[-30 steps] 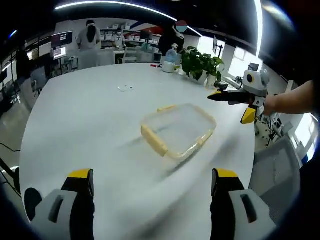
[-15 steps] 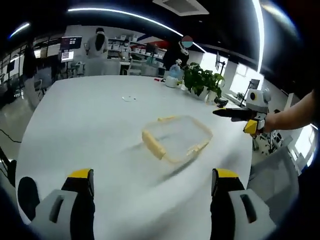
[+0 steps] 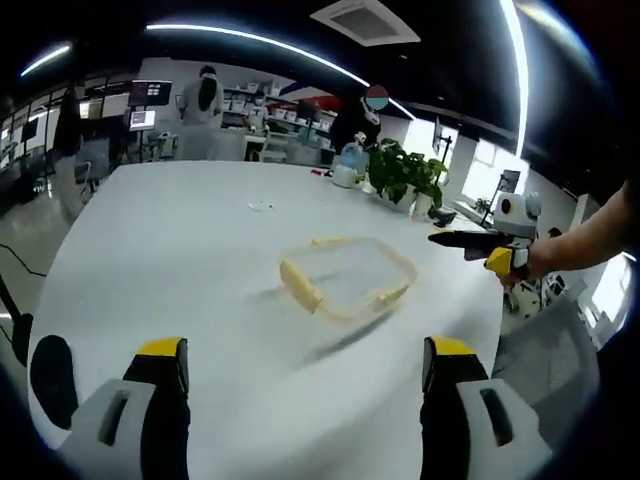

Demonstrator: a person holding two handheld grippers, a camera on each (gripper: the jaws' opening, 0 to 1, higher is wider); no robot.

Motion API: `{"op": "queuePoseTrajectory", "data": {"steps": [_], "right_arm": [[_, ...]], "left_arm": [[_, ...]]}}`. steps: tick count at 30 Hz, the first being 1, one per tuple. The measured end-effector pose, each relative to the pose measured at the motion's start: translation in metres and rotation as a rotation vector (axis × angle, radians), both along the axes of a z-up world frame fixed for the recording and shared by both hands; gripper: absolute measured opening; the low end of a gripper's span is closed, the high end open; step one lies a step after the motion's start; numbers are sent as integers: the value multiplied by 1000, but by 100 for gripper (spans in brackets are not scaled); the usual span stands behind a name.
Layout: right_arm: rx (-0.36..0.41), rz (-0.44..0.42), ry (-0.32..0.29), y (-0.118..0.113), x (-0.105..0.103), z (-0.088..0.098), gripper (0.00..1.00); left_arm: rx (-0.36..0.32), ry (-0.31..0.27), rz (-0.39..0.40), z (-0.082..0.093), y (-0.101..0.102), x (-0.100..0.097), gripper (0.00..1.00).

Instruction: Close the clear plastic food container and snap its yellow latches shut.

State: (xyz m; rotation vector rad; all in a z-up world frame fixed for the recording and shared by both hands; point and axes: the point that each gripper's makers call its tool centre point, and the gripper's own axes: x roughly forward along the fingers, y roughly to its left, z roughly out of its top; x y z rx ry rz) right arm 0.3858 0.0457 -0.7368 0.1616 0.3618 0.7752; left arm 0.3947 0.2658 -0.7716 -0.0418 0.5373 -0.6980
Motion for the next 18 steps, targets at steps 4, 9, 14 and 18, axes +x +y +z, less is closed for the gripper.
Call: {"op": "queuePoseTrajectory", "data": {"steps": [4,9,14,18], "right_arm": [[0,4,-16,1,-5,3,98],[16,-15,-33,-4,-7,9,97],[31,-36,-41,-9,-9,12,97],[35,-28,-33,-7,-16,11,96]], "left_arm": [[-18,-35,6,7,0,-1,99],[-30,-54,11,10,-1,-3,99],[-36,-64,11,12,-2,-9,98],[-34,-66,18,10,-1,-14,98]]}}
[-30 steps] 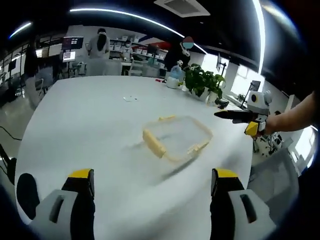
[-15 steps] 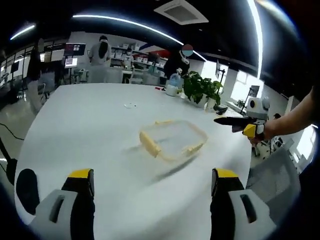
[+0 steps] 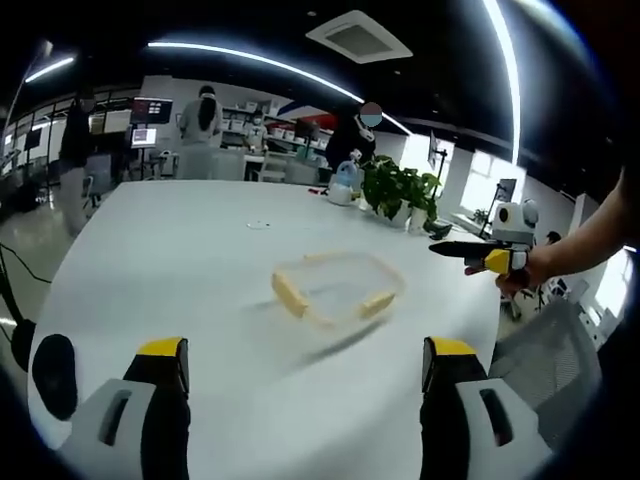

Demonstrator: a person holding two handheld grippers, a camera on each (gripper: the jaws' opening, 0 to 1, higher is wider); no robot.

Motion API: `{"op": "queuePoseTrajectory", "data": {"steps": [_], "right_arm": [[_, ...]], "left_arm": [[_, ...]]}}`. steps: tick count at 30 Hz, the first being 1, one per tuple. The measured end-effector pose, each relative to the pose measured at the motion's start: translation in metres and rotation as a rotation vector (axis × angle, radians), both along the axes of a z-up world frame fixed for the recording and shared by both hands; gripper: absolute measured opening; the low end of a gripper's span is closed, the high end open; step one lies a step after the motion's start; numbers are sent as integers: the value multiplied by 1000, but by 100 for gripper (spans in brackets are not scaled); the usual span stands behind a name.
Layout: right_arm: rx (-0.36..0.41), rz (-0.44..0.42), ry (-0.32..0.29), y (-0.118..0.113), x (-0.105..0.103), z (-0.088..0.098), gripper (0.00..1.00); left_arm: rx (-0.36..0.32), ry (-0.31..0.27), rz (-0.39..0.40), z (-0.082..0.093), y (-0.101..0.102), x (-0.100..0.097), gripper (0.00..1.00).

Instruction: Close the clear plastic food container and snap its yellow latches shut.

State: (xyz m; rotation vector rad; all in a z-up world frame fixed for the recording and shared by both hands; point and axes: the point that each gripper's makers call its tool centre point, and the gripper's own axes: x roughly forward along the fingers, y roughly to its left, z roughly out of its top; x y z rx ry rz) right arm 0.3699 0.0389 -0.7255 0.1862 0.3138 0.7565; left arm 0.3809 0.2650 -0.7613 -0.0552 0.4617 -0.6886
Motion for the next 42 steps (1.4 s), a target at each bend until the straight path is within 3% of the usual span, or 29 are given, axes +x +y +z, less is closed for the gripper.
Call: {"op": "queuePoseTrajectory", "data": {"steps": [5,18,27,33,38,42], "right_arm": [[-5,8,2,4,-8,-2,95],[-2,-14,2,-3,-24,0,91],[-10,-39,6,-12,-36,-4,90],[-2,-61,3,-18,-41,-4,88],[5,-74,4,-22,-44,-3,88],[14,-86,-1,-24,-46,-1,87]], "left_arm": [[2,-42,38,6,8,1,99],[-26,-5,45,1,3,-22,98],[1,1,38,-8,-7,-40,97],[-13,15,78,-10,1,-44,94],[5,-21,104,-5,11,-43,96],[1,-8,105,-7,12,-46,96]]}}
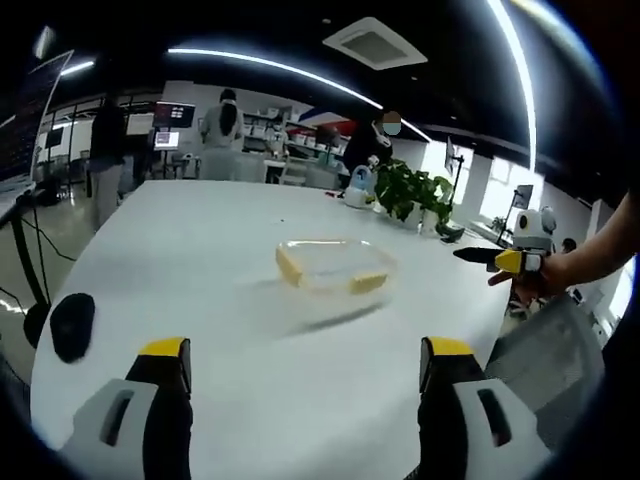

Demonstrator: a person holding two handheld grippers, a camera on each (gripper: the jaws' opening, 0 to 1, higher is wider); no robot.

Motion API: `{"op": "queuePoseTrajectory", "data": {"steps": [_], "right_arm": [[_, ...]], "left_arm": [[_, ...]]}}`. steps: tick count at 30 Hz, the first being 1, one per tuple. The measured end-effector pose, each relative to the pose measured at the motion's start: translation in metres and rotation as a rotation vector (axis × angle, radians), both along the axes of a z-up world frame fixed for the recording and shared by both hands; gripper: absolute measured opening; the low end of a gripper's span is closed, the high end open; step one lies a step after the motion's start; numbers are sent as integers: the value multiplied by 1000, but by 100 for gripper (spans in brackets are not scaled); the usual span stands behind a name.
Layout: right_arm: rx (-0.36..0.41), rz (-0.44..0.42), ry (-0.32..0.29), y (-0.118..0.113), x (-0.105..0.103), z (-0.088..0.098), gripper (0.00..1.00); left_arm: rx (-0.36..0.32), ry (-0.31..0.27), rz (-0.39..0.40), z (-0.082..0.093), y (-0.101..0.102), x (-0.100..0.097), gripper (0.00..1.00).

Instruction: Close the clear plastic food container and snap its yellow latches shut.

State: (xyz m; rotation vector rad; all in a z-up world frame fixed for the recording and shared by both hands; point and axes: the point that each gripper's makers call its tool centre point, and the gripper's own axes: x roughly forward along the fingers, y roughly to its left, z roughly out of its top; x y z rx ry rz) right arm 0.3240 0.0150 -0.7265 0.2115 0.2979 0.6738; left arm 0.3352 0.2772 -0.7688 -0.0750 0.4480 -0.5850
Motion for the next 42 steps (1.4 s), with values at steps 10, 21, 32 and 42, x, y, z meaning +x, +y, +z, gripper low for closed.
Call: {"op": "queuePoseTrajectory", "data": {"steps": [10,21,32,42], "right_arm": [[-37,31,-14,7,-9,-1,91],[-79,69,-6,14,-16,-9,97],[-53,14,5,2,-8,-8,94],[-61,17,10,2,-9,-10,93]], "left_arm": [[-20,-8,-3,2,-5,-17,97],[4,12,-15,-5,-1,-28,99],[13,-1,-30,-1,-3,-24,97],[18,-7,-49,1,-8,-24,97]]}}
